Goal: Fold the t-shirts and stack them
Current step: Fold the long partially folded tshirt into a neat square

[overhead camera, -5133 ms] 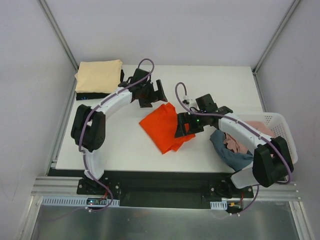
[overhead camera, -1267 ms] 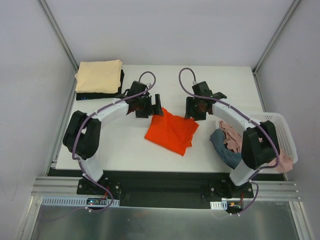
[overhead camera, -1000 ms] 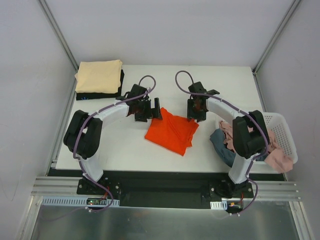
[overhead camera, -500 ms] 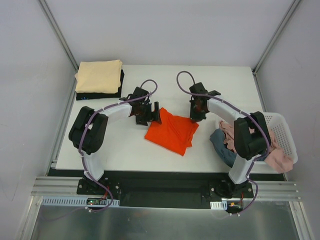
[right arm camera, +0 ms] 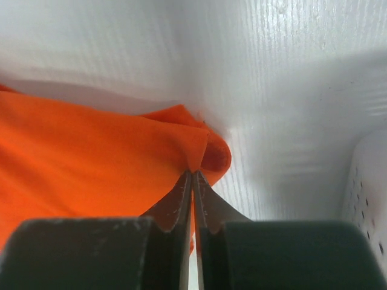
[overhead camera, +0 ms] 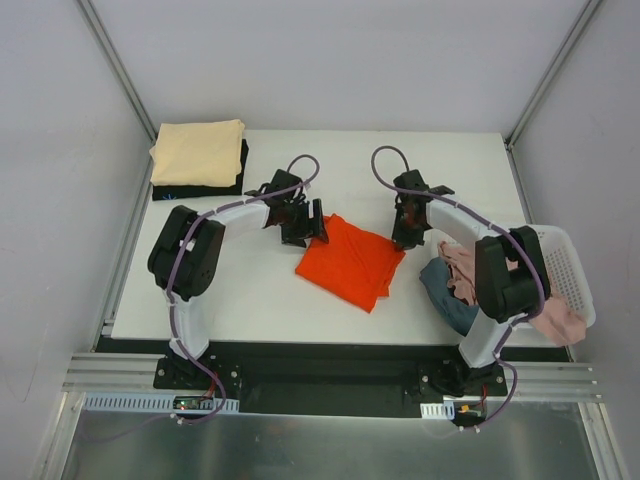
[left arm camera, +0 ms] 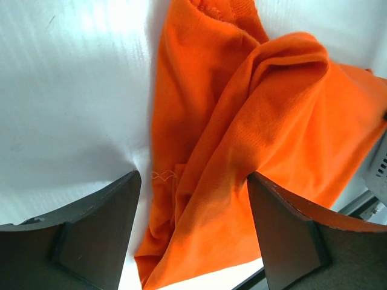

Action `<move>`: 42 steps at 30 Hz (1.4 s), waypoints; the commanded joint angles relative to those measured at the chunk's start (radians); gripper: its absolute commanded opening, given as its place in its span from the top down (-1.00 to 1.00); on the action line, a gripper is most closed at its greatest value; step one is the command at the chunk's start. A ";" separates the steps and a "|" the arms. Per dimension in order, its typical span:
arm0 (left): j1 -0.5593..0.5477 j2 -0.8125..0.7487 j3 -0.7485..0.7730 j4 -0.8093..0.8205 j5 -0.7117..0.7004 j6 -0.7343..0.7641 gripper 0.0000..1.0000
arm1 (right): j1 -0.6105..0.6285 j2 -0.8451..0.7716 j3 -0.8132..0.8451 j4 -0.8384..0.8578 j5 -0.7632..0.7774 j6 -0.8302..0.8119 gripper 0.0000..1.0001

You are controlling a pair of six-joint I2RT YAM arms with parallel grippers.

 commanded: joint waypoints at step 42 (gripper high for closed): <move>-0.178 -0.319 -0.473 0.040 -0.313 -0.469 1.00 | 0.287 -0.216 -0.291 0.054 -0.203 0.087 -0.13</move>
